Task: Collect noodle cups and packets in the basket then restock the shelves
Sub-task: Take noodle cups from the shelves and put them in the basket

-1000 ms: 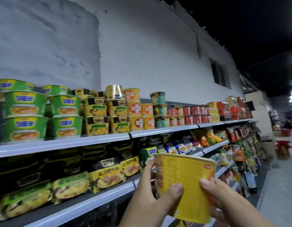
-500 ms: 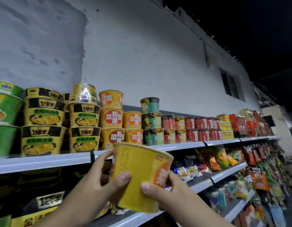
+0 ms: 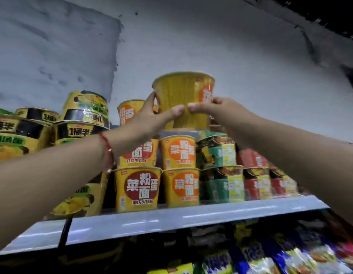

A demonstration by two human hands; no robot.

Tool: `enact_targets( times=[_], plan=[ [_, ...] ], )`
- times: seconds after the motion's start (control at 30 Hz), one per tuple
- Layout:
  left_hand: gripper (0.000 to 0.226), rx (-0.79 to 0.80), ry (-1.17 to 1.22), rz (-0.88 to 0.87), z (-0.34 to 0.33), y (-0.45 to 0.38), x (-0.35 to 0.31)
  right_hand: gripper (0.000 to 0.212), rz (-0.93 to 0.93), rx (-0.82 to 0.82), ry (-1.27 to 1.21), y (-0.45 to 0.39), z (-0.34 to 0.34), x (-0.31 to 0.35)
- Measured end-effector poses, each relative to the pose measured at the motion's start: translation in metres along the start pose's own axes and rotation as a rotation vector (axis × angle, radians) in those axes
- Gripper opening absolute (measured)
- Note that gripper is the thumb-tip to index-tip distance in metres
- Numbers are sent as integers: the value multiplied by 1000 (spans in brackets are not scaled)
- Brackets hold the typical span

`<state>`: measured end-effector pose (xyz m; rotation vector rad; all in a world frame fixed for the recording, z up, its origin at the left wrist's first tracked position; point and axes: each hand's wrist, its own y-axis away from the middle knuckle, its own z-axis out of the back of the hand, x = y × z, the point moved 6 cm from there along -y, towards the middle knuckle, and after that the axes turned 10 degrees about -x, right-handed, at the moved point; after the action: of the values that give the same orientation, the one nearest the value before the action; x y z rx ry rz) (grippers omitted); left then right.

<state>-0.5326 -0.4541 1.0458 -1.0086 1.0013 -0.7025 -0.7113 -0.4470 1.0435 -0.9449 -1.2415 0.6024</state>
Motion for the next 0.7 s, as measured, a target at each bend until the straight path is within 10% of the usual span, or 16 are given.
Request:
enact_targets(
  times=[0.3,0.43,0.7],
  plan=[
    [70,-298,-366,128,-43,-108,58,82,-43,31,-200,-136,-46,-94],
    [71,-316,-620,149,-59,-122,66,41,-72,89,-209,-158,-54,-114],
    [42,-354,-1073,13,-88,-115,91,48,-40,128,120,-152,-58,-135]
  ],
)
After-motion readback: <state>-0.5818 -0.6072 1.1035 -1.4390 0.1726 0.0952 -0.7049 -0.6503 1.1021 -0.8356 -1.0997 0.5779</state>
